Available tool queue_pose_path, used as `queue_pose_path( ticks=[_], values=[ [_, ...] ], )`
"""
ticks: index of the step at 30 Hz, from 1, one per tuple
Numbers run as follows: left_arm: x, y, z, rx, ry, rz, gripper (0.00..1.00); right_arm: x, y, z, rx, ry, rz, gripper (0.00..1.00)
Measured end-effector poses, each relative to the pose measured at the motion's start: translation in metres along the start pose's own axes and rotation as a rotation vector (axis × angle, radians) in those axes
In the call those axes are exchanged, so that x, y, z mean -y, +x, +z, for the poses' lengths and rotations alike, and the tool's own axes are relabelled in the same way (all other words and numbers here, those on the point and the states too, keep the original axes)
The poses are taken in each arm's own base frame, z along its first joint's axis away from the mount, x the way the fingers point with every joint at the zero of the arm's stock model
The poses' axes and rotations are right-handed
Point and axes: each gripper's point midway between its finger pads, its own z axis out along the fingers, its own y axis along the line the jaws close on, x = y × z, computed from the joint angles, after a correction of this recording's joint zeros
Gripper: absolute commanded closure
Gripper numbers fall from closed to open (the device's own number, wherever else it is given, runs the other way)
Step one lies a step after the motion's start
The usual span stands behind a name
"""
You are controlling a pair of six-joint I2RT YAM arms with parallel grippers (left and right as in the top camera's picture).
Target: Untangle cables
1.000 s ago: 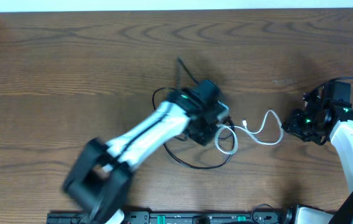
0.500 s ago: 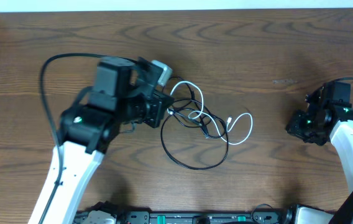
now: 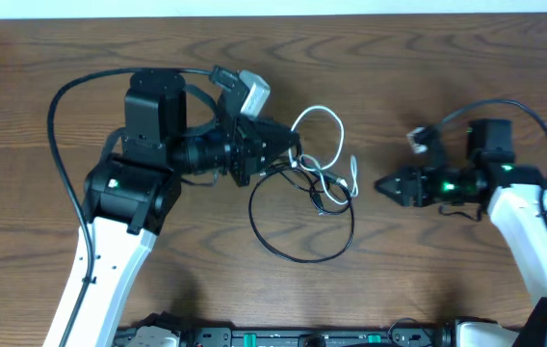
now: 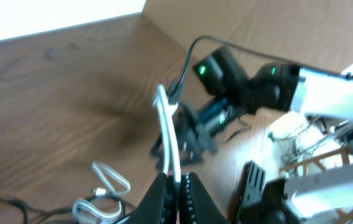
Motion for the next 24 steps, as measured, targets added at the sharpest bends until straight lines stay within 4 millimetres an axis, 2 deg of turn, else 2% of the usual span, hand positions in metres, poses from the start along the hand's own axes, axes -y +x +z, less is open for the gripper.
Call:
queue_pose_path(
  ticks=[6, 15, 21, 24],
  values=[
    [0.007, -0.023, 0.0, 0.075, 0.044, 0.006, 0.92, -0.043, -0.014, 0.025, 0.02, -0.099, -0.256, 0.28],
    [0.011, -0.026, 0.0, 0.079, 0.07, -0.08, 0.92, -0.092, -0.038, 0.046, 0.116, -0.177, -0.535, 0.23],
    [0.012, -0.026, 0.0, 0.079, 0.072, -0.101, 0.92, -0.107, -0.038, 0.054, 0.122, -0.2, -0.596, 0.22],
    [0.012, -0.027, 0.0, 0.079, 0.073, -0.116, 0.92, -0.109, -0.038, 0.058, 0.122, -0.178, -0.614, 0.22]
  ],
)
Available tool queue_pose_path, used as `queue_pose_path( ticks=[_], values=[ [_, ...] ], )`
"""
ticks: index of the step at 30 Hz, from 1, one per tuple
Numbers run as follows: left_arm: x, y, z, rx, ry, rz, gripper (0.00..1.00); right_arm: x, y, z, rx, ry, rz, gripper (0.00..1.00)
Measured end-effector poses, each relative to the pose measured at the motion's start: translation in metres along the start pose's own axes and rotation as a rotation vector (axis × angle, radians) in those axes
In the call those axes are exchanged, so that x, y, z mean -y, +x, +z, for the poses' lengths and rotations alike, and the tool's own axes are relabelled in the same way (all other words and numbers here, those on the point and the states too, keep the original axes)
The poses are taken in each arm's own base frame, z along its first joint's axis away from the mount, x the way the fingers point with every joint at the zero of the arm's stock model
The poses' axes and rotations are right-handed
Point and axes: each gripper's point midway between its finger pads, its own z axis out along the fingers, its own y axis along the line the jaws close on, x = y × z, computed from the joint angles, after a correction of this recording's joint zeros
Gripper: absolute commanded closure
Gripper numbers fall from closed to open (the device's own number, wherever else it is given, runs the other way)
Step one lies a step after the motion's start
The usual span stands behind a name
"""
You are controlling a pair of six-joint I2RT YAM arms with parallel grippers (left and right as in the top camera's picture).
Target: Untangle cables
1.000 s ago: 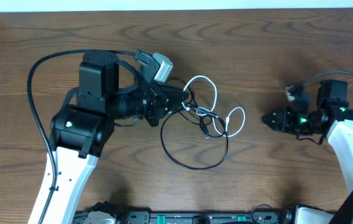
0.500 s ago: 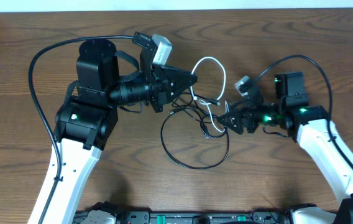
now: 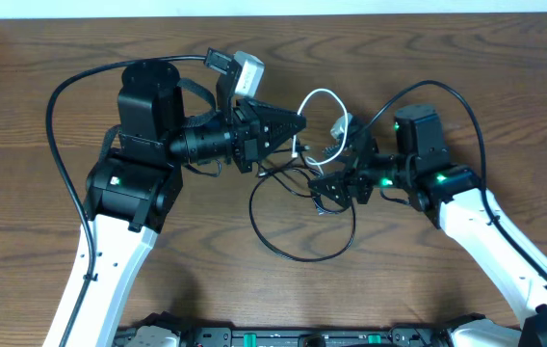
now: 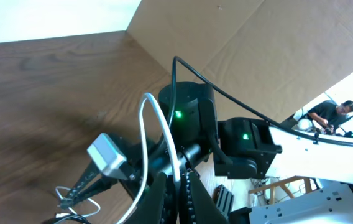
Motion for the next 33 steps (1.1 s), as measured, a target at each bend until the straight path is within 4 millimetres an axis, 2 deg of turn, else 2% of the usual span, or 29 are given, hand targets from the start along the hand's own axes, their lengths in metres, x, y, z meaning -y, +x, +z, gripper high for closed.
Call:
queue_pose_path(
  ticks=[6, 10, 12, 15, 16, 18, 23, 26, 28, 33],
  values=[
    [0.015, -0.012, -0.001, 0.029, 0.073, 0.028, 0.92, 0.004, -0.007, 0.009, 0.006, 0.072, -0.064, 0.22],
    [0.024, -0.015, -0.002, 0.033, 0.117, 0.022, 0.92, 0.009, -0.007, 0.018, 0.001, 0.097, -0.085, 0.33],
    [0.026, -0.015, -0.002, 0.03, 0.126, 0.012, 0.92, 0.013, -0.003, 0.024, -0.013, 0.106, -0.084, 0.46],
    [0.027, -0.015, -0.002, 0.026, 0.132, -0.001, 0.92, 0.021, 0.006, 0.029, -0.038, 0.129, -0.056, 0.77],
    [0.027, -0.015, -0.002, 0.026, 0.133, -0.003, 0.92, 0.024, 0.007, 0.03, -0.043, 0.139, -0.045, 0.83],
    [0.027, -0.014, -0.002, 0.024, 0.135, -0.002, 0.92, 0.029, 0.011, 0.03, -0.053, 0.164, -0.02, 0.91],
    [0.027, -0.014, -0.002, 0.026, 0.134, 0.026, 0.92, 0.034, 0.015, 0.029, -0.07, 0.195, 0.02, 0.97],
    [0.022, -0.012, -0.001, 0.023, 0.11, 0.032, 0.83, 0.035, 0.019, 0.028, -0.085, 0.204, 0.033, 0.99],
    [0.01, -0.004, 0.0, 0.005, 0.052, -0.006, 0.74, 0.038, 0.022, 0.027, -0.095, 0.222, 0.039, 0.99],
    [-0.027, 0.02, -0.002, -0.049, -0.139, -0.098, 0.72, 0.063, 0.026, 0.017, -0.106, 0.372, 0.094, 0.99]
  ],
)
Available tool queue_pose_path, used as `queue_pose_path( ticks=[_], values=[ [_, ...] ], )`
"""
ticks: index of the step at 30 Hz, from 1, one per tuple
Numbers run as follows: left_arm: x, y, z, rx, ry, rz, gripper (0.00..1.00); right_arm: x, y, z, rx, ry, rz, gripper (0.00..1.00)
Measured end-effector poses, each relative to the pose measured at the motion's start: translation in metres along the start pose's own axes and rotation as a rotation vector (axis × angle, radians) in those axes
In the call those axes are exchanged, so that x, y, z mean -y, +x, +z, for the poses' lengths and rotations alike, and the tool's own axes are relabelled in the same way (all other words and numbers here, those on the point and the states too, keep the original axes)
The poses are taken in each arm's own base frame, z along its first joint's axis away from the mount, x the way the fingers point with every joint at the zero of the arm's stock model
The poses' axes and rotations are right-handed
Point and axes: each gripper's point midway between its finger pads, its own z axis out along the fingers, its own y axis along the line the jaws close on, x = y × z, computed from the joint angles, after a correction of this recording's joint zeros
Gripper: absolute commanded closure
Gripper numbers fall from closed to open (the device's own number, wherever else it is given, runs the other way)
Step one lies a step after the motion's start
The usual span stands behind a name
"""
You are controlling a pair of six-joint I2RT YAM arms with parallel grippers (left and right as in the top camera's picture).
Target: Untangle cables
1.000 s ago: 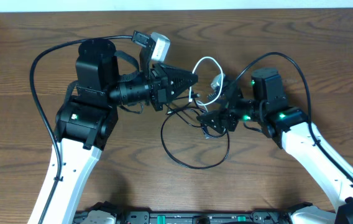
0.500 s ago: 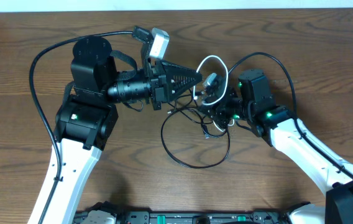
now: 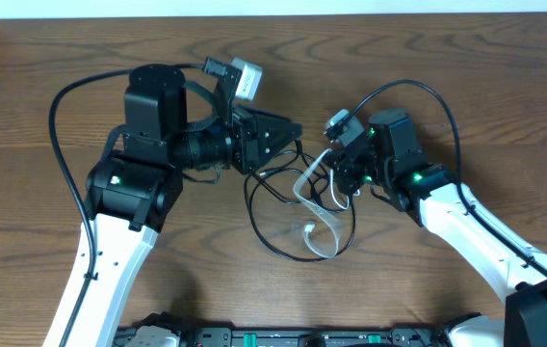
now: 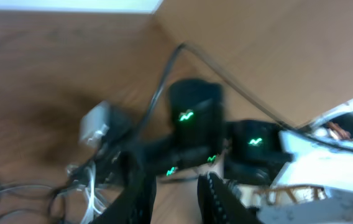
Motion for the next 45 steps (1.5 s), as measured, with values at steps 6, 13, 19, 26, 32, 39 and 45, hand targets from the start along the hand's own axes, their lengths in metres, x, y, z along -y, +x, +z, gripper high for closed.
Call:
queue_pose_path(
  ticks=[6, 13, 19, 26, 32, 39, 45],
  values=[
    [-0.035, 0.02, 0.003, -0.064, -0.153, -0.053, 0.72, 0.035, -0.043, -0.034, 0.116, 0.174, 0.05, 0.99],
    [-0.073, 0.039, 0.009, -0.138, -0.287, -0.121, 0.72, 0.018, -0.149, -0.126, 0.434, 0.231, -0.031, 0.99],
    [-0.108, 0.057, 0.017, -0.211, -0.391, -0.183, 0.71, -0.007, -0.205, -0.199, 0.658, 0.245, -0.106, 0.99],
    [-0.148, 0.076, 0.026, -0.285, -0.502, -0.238, 0.71, -0.019, -0.236, -0.256, 0.852, 0.298, -0.153, 0.99],
    [-0.174, 0.099, 0.033, -0.368, -0.554, -0.299, 0.71, 0.003, -0.246, -0.294, 0.955, 0.433, -0.126, 0.99],
    [-0.179, 0.103, 0.033, -0.381, -0.571, -0.307, 0.71, 0.083, -0.216, -0.308, 0.864, 0.71, 0.021, 0.99],
    [-0.19, 0.105, 0.026, -0.387, -0.653, -0.289, 0.71, 0.157, -0.158, -0.288, 0.617, 0.883, 0.178, 0.99]
  ],
)
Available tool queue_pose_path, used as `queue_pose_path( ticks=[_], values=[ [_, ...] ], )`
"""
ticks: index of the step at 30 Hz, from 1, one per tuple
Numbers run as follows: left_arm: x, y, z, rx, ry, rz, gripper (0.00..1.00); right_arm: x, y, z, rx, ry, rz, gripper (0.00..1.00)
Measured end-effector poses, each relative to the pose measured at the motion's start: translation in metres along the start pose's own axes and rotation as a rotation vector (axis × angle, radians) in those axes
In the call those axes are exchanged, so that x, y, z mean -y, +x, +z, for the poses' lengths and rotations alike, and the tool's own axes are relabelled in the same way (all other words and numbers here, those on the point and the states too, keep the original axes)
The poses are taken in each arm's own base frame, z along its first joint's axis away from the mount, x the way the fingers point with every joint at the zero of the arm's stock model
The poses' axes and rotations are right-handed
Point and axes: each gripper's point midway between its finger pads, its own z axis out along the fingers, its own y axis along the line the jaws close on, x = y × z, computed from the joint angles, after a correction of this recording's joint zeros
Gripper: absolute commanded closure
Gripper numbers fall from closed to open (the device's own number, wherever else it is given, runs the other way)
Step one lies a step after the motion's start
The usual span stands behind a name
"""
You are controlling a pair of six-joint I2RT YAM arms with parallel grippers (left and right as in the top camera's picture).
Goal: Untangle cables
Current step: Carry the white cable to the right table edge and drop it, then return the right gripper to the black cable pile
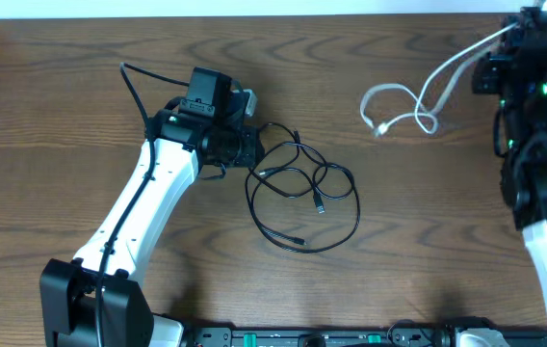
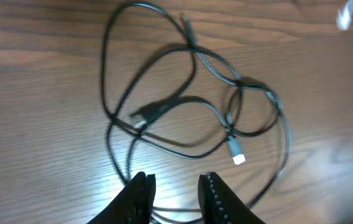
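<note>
A black cable [image 1: 320, 204] lies in loose loops on the wooden table [image 1: 81, 67]; in the left wrist view the black cable [image 2: 193, 56] crosses itself and ends in a pale-tipped plug [image 2: 238, 158]. My left gripper [image 1: 251, 151] is at the loops' left side, and the left gripper [image 2: 176, 193] is open just above strands of the black cable. A white cable [image 1: 379, 90] lies apart at the upper right. It rises to my right gripper [image 1: 507, 39], which is shut on it high at the table's far right corner.
The right arm [image 1: 543, 125] fills the right edge of the overhead view. The left arm [image 1: 129, 222] stretches from the front left across the table. A cardboard edge stands at the far left corner.
The white cable has left the black loops and now lies at the upper right, held by the right gripper at the far right. My left gripper, still open, is now low over the black cable.
At first my left gripper was shut on the white cable's loop, with the right gripper off to the right. Then the right gripper was at the tangle. Then the left gripper was open and the right held the white cable. Now the two cables lie apart.
</note>
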Motion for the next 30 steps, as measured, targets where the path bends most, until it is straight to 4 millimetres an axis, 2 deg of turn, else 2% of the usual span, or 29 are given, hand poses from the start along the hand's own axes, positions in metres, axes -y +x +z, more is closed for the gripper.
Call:
queue_pose_path(
  ticks=[1, 6, 9, 13, 19, 23, 24, 26, 28, 30],
  values=[
    [-0.003, 0.0, 0.0, 0.0, -0.016, -0.001, 0.71, 0.013, 0.019, 0.01, -0.066, 0.041, -0.004, 0.99],
    [-0.008, 0.003, 0.0, -0.008, -0.052, 0.0, 0.71, 0.061, 0.079, 0.042, -0.249, 0.166, 0.002, 0.99],
    [-0.01, 0.004, 0.0, -0.011, -0.064, -0.002, 0.72, 0.092, 0.099, 0.05, -0.3, 0.233, 0.018, 0.99],
    [-0.011, 0.005, 0.0, -0.014, -0.071, -0.003, 0.71, 0.141, 0.117, 0.048, -0.348, 0.341, 0.052, 0.99],
    [-0.011, 0.006, 0.0, -0.018, -0.072, -0.004, 0.72, 0.214, 0.155, 0.03, -0.451, 0.502, 0.113, 0.99],
    [-0.011, 0.006, 0.0, -0.019, -0.072, -0.005, 0.71, 0.251, 0.185, 0.016, -0.531, 0.587, 0.169, 0.97],
    [-0.011, 0.006, 0.0, -0.019, -0.072, -0.005, 0.72, 0.259, 0.193, 0.012, -0.552, 0.606, 0.188, 0.9],
    [-0.011, 0.006, 0.0, -0.019, -0.072, -0.005, 0.71, 0.271, 0.204, 0.005, -0.576, 0.63, 0.223, 0.42],
    [-0.011, 0.006, 0.0, -0.019, -0.072, -0.005, 0.71, 0.277, 0.208, 0.002, -0.577, 0.627, 0.253, 0.37],
    [-0.011, 0.006, 0.0, -0.019, -0.072, -0.005, 0.71, 0.273, 0.209, 0.006, -0.57, 0.583, 0.276, 0.47]
  ],
)
